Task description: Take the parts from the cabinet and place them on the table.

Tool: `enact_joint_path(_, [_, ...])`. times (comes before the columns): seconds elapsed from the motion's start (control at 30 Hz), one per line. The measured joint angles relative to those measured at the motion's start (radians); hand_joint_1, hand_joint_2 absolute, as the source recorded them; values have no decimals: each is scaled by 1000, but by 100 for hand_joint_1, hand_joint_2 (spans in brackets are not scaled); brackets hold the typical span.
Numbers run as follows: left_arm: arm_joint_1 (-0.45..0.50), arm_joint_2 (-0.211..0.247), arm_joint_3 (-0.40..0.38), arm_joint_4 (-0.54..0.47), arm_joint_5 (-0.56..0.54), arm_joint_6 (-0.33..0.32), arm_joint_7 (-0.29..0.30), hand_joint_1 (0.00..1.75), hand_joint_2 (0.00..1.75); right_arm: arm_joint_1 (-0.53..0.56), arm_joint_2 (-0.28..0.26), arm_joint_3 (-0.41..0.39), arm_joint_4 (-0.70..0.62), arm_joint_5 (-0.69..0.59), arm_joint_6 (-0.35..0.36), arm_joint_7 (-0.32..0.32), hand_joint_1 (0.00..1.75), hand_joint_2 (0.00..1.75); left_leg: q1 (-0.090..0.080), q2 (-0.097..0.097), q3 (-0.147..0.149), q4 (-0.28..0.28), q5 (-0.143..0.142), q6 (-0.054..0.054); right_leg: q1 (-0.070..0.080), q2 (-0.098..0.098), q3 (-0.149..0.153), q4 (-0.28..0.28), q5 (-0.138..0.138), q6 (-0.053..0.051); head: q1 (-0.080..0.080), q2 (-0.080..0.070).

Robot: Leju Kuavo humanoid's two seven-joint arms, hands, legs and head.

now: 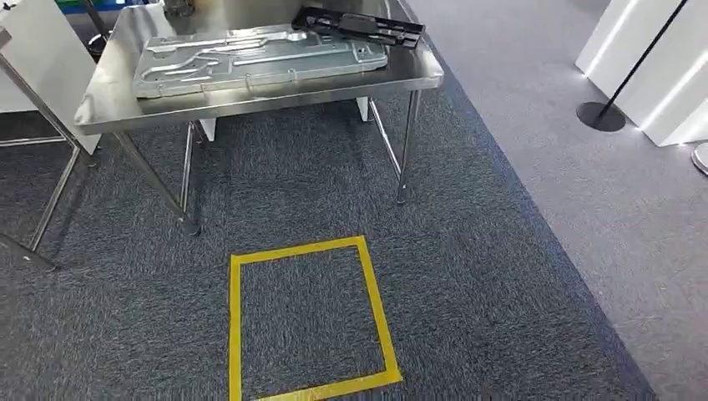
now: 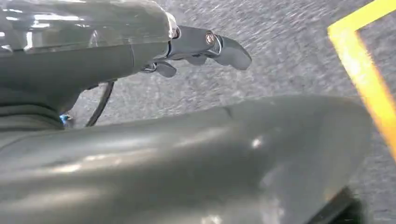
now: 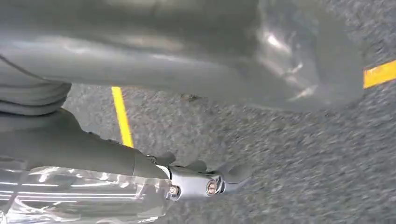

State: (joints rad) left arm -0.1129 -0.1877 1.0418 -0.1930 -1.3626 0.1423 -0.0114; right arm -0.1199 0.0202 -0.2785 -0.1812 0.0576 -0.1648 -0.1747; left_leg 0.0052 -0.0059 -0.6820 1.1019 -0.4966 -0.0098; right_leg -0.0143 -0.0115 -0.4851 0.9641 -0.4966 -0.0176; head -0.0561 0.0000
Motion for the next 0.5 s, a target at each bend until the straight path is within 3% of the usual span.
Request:
enact_joint_path(0.03, [1, 1, 0, 0, -3, 3, 0, 0, 0, 2, -5, 0, 0, 5, 5, 2, 0, 0, 0, 0, -19, 78, -61, -4, 1, -2, -17, 1, 13, -1, 0, 0])
enact_joint_path(0.07, [1, 1, -1, 0, -5, 6, 0, 0, 0, 2, -9, 0, 0, 12, 7, 6, 0, 0, 0, 0, -33, 154, -99, -8, 2, -5, -35, 1, 24, -1, 0, 0])
enact_joint_path(0.1, [1, 2, -2, 0, -6, 8, 0, 0, 0, 1, -13, 0, 1, 14, 13, 11, 0, 0, 0, 0, -34, 205, -101, -11, 3, -8, -51, 3, 36, 0, 0, 0])
enact_joint_path(0.13, [0, 2, -2, 0, -6, 10, -1, 0, 0, 2, -15, 0, 1, 13, 21, 14, 0, 0, 0, 0, -20, 220, -70, -11, 3, -10, -69, 6, 48, 1, 0, 0])
enact_joint_path(0.17, [0, 2, -2, 0, -7, 12, -2, 0, 0, 2, -17, 0, 1, 3, 28, 15, 0, 0, 0, 0, 11, 199, -28, -10, 3, -12, -84, 9, 58, 4, 0, 0])
enact_joint_path(0.2, [-2, 3, -2, 0, -7, 13, -5, 0, 0, 1, -17, -2, 1, -13, 38, 16, 0, 175, 0, 0, 62, 142, 9, -7, 3, -12, -100, 12, 66, 7, 0, 0])
enact_joint_path(0.23, [-5, 4, -2, 0, -8, 14, -8, 0, 0, 1, -17, -7, 1, -26, 46, 18, 0, 175, 0, 0, 131, 54, 19, -1, 3, -12, -113, 18, 74, 10, 0, 0])
enact_joint_path(0.27, [-10, 6, -3, -1, -10, 14, -9, 0, 0, -1, -17, -13, 1, -34, 54, 21, 0, 175, -4, 1, 207, -41, -7, 7, 4, -13, -118, 25, 79, 14, 0, 0])
enact_joint_path(0.3, [-15, 7, -4, -1, -14, 14, -8, 0, 0, -2, -17, -16, 1, -35, 64, 22, 0, 0, -8, 1, 263, -133, -38, 13, 8, -14, -125, 34, 81, 19, 0, 0])
enact_joint_path(0.33, [-20, 7, -5, -1, -20, 14, -2, 0, 0, -3, -17, -18, 1, -31, 79, 24, 0, 0, -8, 2, 265, -152, -58, 16, 9, -16, -130, 40, 89, 25, 0, 0])
enact_joint_path(0.37, [-20, 7, -7, -1, -22, 16, 3, 0, 0, -5, -17, -18, 1, -21, 94, 25, 0, 0, -10, 1, 259, -146, -53, 21, 6, -17, -131, 36, 97, 32, 0, 0])
enact_joint_path(0.4, [-17, 7, -11, -1, -23, 16, 2, 0, 0, -8, -17, -18, 1, -18, 110, 24, 0, 175, -8, 0, 256, -147, -48, 28, 5, -17, -130, 33, 104, 40, 0, 0])
enact_joint_path(0.43, [-14, 7, -13, -1, -23, 19, -1, 0, 0, -9, -17, -18, 1, -15, 123, 24, 0, 175, 0, 3, 255, -156, -33, 36, 5, -15, -135, 37, 106, 44, 0, 0])
enact_joint_path(0.47, [-14, 7, -14, -1, -23, 23, -2, 0, 175, -8, -17, -18, 1, -8, 133, 22, 0, 175, -2, 5, 247, -156, -25, 41, 1, -5, -145, 61, 76, 49, 0, 0])
enact_joint_path(0.5, [-16, 7, -14, -1, -23, 26, -1, 0, 175, -8, -14, -18, 1, -1, 139, 21, 0, 0, -3, 5, 237, -154, -18, 47, -1, -1, -171, 124, 24, 52, 0, 0])
